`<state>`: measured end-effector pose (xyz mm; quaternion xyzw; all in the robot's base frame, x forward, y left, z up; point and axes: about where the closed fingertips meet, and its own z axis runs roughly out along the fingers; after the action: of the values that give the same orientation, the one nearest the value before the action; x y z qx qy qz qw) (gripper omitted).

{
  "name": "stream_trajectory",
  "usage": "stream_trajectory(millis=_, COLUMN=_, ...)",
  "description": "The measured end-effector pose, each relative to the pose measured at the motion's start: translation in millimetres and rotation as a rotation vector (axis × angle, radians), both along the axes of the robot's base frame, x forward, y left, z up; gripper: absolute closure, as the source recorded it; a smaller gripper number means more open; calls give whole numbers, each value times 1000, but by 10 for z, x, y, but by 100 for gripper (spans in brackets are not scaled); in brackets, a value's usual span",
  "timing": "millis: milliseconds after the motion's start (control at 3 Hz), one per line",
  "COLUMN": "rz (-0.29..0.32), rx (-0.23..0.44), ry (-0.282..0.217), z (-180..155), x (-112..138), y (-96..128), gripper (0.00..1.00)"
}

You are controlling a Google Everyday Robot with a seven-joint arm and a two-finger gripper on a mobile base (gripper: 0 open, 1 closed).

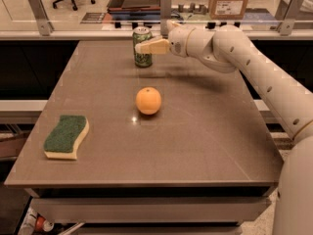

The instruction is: Knock green can over

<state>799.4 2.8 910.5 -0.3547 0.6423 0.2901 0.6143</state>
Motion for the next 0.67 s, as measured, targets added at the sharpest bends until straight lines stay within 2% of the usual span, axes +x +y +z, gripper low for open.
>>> stream_trajectory(millis=667, rz=0, rx=36, ry=59, z=-280, x=5, y=122, gripper=0)
